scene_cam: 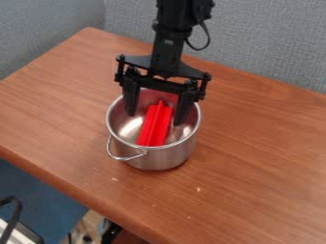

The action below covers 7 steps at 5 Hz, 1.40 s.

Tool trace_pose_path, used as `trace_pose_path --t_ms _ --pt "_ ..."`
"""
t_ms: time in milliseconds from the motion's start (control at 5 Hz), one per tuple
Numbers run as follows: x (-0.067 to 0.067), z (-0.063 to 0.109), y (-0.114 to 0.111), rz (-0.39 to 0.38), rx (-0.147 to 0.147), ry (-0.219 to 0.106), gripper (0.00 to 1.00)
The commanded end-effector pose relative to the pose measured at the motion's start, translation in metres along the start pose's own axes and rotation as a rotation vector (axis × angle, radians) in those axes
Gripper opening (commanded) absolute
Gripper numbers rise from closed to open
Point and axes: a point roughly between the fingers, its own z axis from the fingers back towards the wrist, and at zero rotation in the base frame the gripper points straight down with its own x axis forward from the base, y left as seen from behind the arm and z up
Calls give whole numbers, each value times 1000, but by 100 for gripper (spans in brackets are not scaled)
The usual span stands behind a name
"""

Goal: Put the red object in the metal pot

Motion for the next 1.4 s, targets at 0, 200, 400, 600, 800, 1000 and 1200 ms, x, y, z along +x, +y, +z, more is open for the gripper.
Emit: trace_pose_path --t_ms 0,200,400,600,800,1000,1200 --pt "5 5 4 20 -9 -20 100" --pt "6 3 4 22 -7 -17 100" --pt "6 2 4 23 -8 -15 100" --pt "7 1 4 23 -8 -12 0" --pt "7 3 4 22 -9 -12 0" --pt "6 7 5 23 -6 -14 100" --pt "6 10 5 23 -1 -17 100"
